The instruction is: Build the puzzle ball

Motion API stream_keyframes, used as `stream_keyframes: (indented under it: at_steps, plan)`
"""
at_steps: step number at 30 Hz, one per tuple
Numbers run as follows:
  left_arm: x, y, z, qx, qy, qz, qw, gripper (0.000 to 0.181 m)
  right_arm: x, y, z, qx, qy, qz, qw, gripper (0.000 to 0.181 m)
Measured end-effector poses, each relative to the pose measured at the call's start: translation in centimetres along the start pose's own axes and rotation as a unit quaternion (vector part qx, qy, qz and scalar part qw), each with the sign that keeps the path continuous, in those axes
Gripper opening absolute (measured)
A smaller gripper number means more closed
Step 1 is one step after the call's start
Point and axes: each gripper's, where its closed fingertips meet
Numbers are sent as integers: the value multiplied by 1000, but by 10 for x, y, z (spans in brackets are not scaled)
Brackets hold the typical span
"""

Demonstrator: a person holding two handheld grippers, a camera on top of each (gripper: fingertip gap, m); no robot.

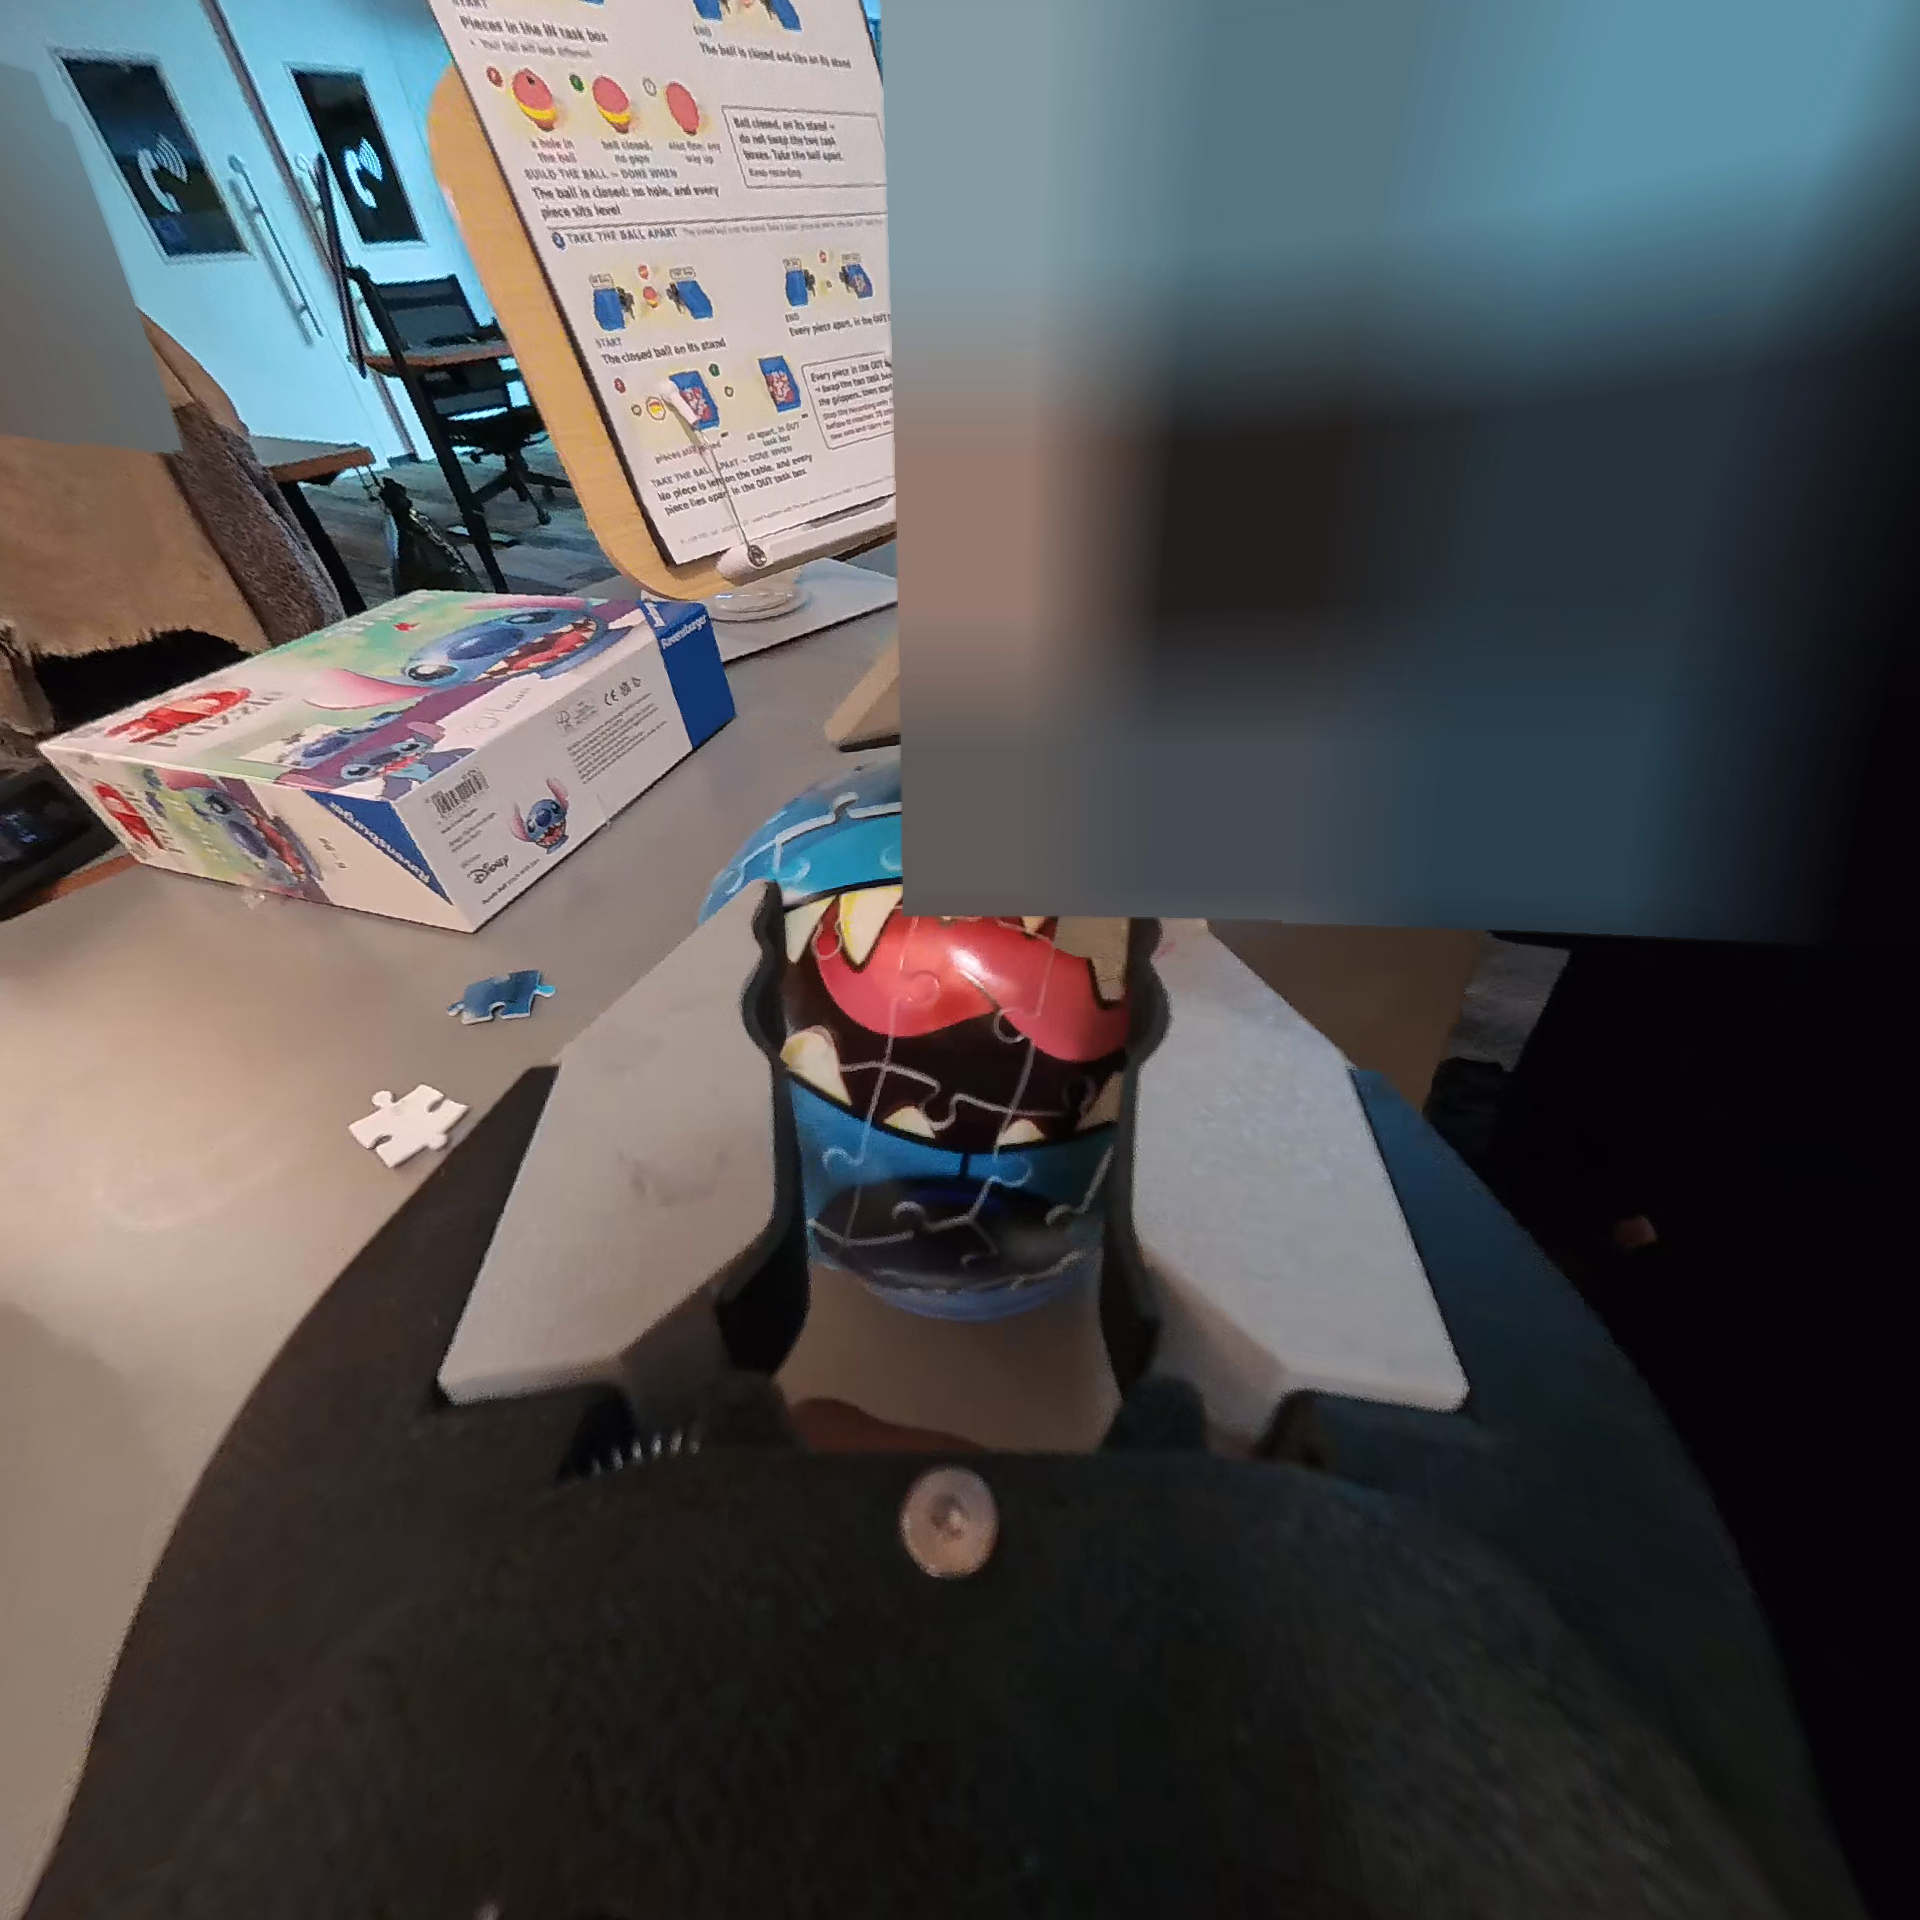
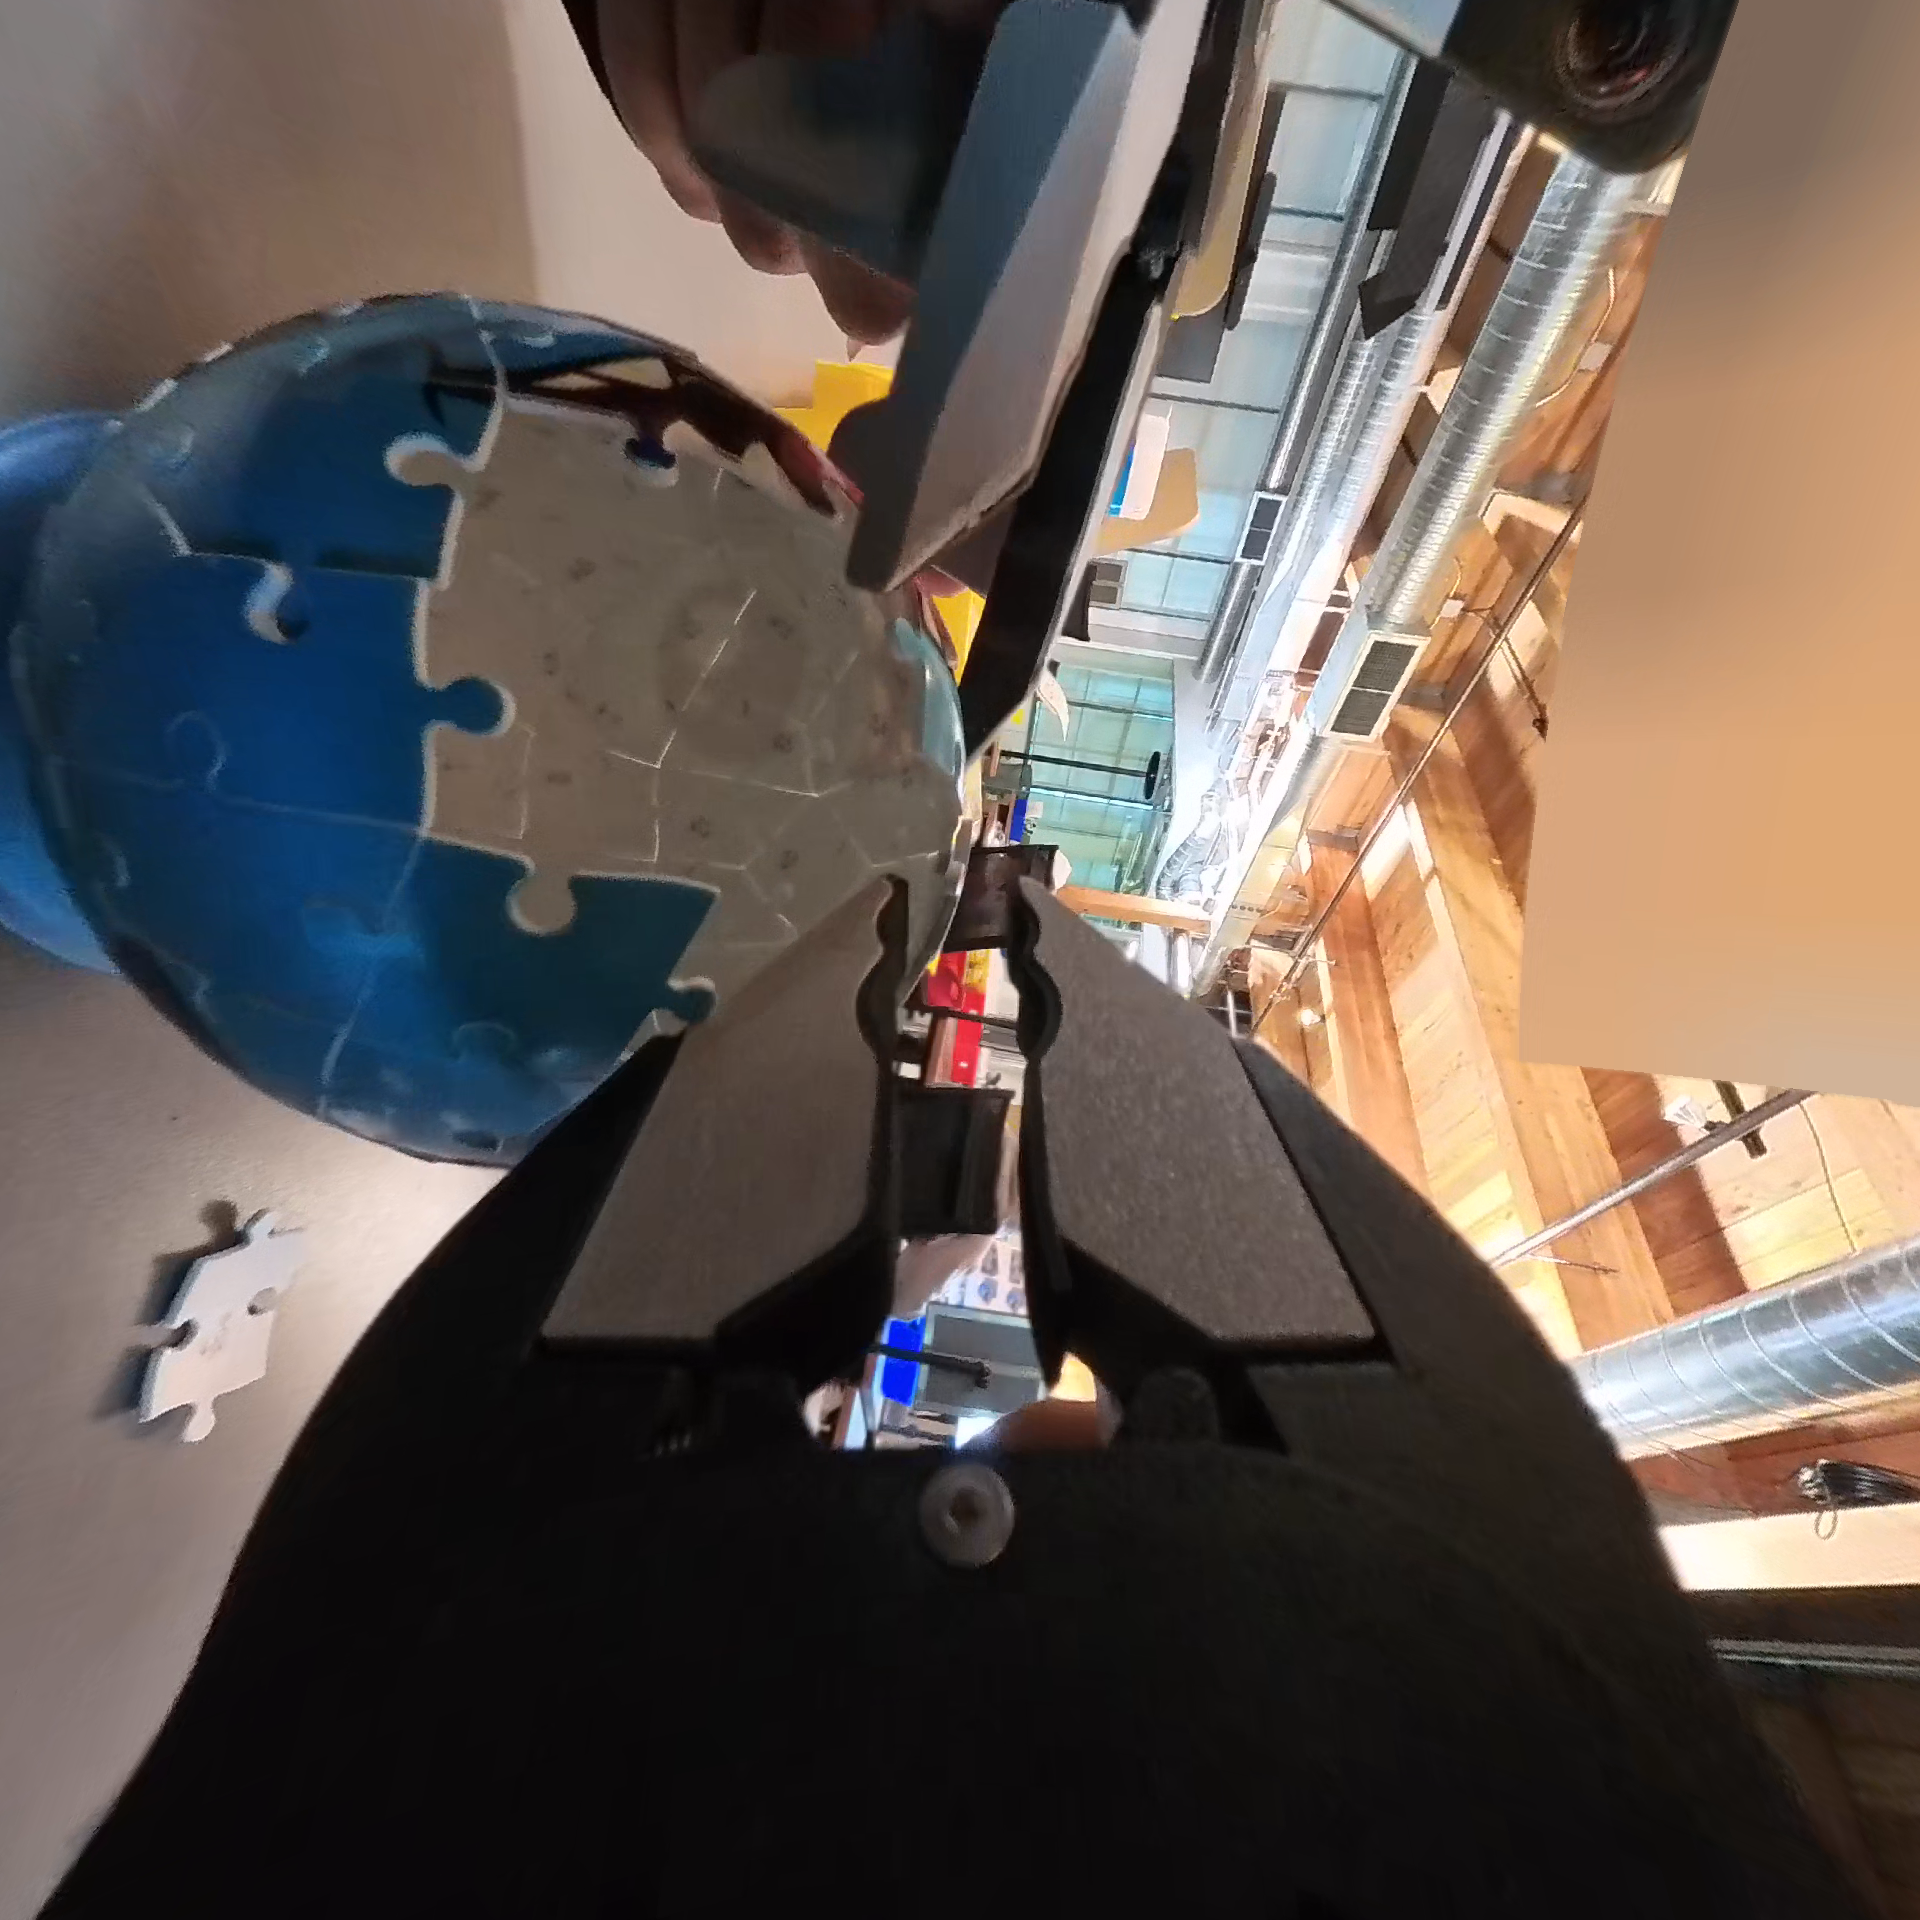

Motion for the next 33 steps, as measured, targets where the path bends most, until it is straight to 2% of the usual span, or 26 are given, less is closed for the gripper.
stream_keyframes:
  at_steps: [3,8,16,22,24,26,27,30,33]
  plan:
    - [1,1,-1,1,1,2,1000,66,1,3,3,-9,-10,11,1000,22]
    - [2,1,-6,8,-3,7,1000,77,-3,3,4,-13,-16,19,1000,21]
    - [3,4,-7,14,-2,4,1000,78,12,21,0,-54,-21,38,998,30]
    - [3,10,-4,9,-3,2,1000,77,13,34,8,-84,-81,41,992,28]
    - [4,11,-3,4,-7,6,1000,77,15,40,4,-94,-121,41,987,17]
    - [6,12,-2,0,-8,9,1000,77,16,44,-5,-111,-204,33,972,0]
    - [6,11,-2,0,-7,9,1000,77,17,42,-13,-115,-261,30,958,0]
    - [7,6,-2,-3,-9,17,1000,77,11,29,-25,-166,-416,20,894,0]
    - [7,4,-3,-3,-11,21,1000,77,-2,15,-33,-218,-502,-1,837,0]
Point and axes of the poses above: each gripper's, where its closed fingertips meet, y back along the fingers, x out of its underside, z = x × y across the jaws, and after that the axes turned 14 degrees about -y, right-handed
